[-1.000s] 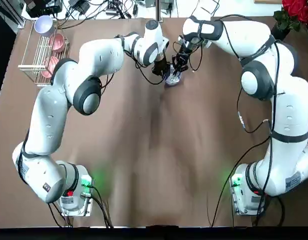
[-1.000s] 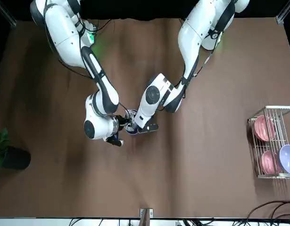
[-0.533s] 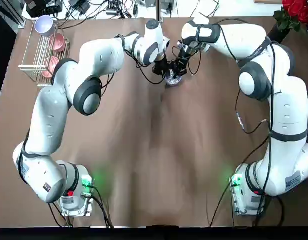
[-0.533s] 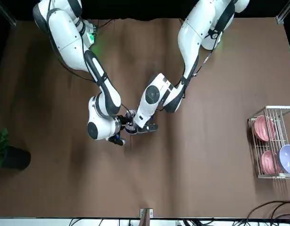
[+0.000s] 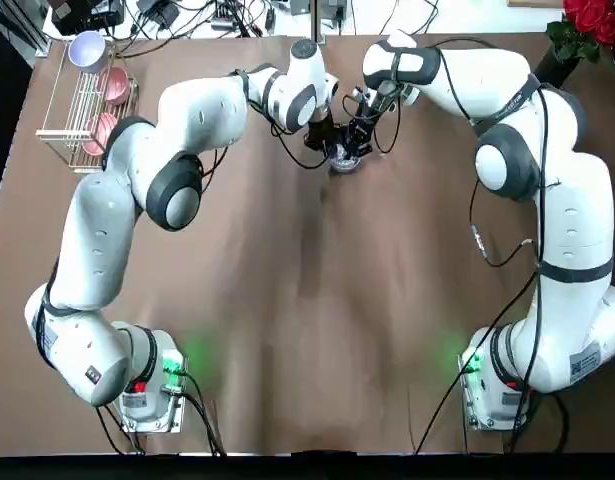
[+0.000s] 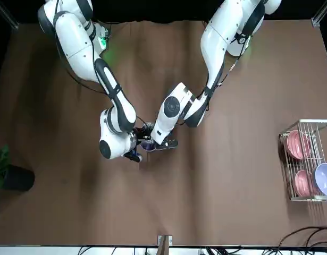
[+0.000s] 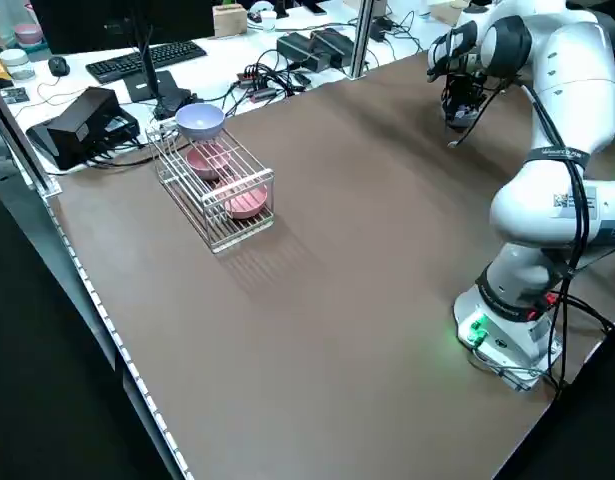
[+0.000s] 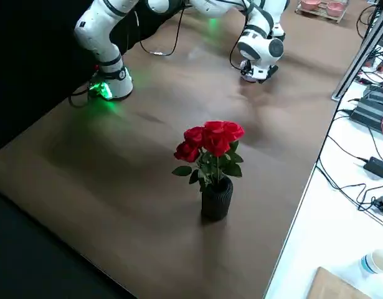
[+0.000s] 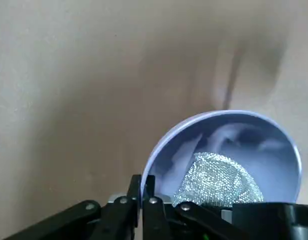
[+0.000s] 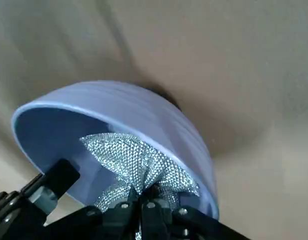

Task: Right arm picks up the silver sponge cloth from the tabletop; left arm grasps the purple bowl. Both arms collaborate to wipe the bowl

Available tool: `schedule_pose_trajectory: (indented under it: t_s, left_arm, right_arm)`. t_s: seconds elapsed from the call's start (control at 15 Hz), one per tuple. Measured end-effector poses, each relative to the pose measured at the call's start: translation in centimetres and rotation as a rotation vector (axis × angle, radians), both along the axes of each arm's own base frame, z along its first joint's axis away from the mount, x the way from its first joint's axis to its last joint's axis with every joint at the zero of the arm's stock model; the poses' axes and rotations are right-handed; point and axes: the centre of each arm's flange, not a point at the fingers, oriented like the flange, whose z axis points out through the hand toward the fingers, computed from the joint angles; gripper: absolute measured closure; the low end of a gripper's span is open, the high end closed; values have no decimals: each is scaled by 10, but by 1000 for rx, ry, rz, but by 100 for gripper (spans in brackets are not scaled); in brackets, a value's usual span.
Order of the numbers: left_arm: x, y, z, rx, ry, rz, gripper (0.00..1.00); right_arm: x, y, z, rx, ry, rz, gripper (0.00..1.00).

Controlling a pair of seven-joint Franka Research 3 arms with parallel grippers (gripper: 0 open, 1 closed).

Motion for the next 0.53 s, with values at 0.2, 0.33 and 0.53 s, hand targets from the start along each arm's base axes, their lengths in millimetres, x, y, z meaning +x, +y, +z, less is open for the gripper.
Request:
schedule_pose_trajectory:
  t_s: [0.2, 0.33, 0.53]
  left_arm:
    - [0, 0, 0, 0, 0, 0, 95]
    - [0, 0, 0, 1, 0, 1, 95]
    - [2, 1, -1, -5, -8, 5, 95]
  right_arm:
    - [7, -6, 3, -5, -14, -10, 97]
    - [19, -14, 11, -10, -39, -25, 97]
    - [31, -25, 18, -17, -63, -42, 97]
